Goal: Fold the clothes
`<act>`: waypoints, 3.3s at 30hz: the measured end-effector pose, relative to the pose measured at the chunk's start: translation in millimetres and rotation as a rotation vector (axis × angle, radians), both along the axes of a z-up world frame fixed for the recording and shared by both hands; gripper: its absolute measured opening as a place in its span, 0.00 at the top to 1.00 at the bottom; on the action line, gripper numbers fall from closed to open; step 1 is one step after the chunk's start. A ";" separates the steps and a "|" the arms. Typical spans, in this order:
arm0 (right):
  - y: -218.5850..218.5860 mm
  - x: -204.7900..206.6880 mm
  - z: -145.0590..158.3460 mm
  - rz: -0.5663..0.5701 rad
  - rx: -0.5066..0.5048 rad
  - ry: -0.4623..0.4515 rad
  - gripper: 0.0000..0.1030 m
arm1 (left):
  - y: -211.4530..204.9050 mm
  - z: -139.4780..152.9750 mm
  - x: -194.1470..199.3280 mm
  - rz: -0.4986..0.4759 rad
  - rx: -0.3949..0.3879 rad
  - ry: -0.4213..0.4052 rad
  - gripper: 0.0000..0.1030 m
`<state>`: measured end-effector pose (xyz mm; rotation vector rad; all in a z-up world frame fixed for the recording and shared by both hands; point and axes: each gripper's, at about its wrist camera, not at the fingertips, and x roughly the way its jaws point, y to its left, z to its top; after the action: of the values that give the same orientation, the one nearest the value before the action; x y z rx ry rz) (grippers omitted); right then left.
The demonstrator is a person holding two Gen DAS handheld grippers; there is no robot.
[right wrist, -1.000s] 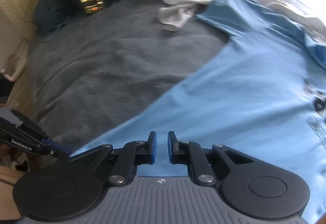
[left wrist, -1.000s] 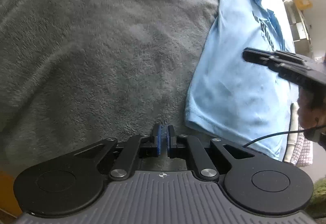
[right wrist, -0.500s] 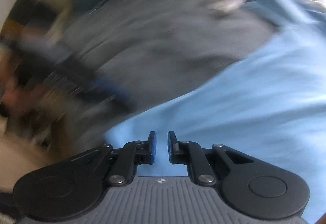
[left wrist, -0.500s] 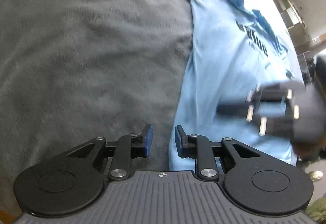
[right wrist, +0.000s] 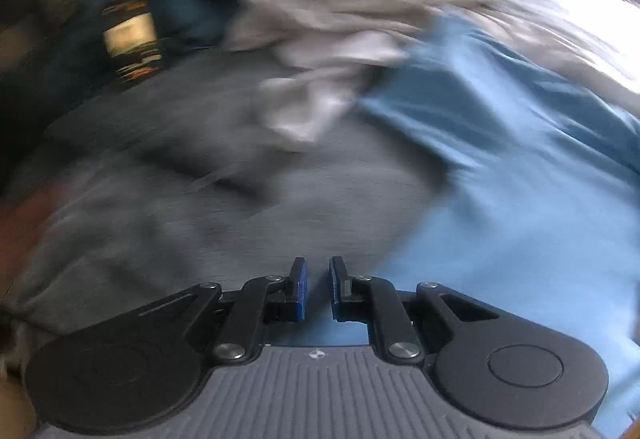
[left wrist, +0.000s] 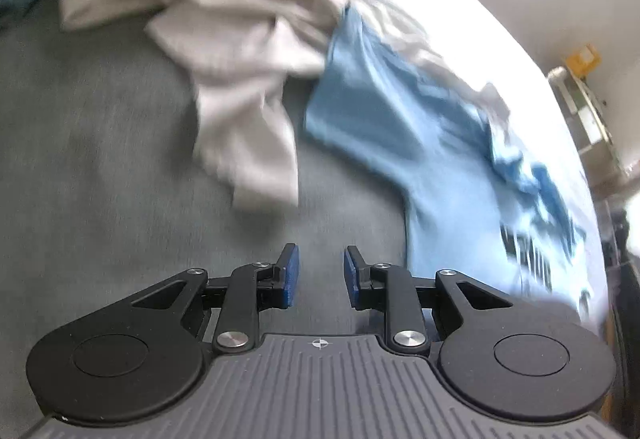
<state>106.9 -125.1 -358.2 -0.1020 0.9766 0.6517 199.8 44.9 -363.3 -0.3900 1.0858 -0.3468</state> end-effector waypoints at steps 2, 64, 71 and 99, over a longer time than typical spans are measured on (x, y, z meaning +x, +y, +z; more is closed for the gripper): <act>0.7 -3.9 7.6 -0.011 0.004 -0.038 0.87 | -2.2 2.4 23.1 0.001 0.020 -0.032 0.71; -307.5 44.8 34.3 -0.924 -0.077 -0.129 0.81 | -223.1 12.5 82.0 -0.485 0.193 -0.197 0.68; -352.6 102.5 41.2 -0.816 -0.116 -0.136 0.58 | -264.7 11.9 89.9 -0.521 0.272 -0.235 0.67; -414.0 168.6 -18.6 -0.931 0.042 -0.069 0.89 | -306.9 -3.4 121.2 -0.387 0.219 -0.245 0.66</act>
<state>275.5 -539.1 -376.7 0.3532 0.8265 -0.1882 321.0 -262.0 -366.7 0.0621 0.9425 -0.5958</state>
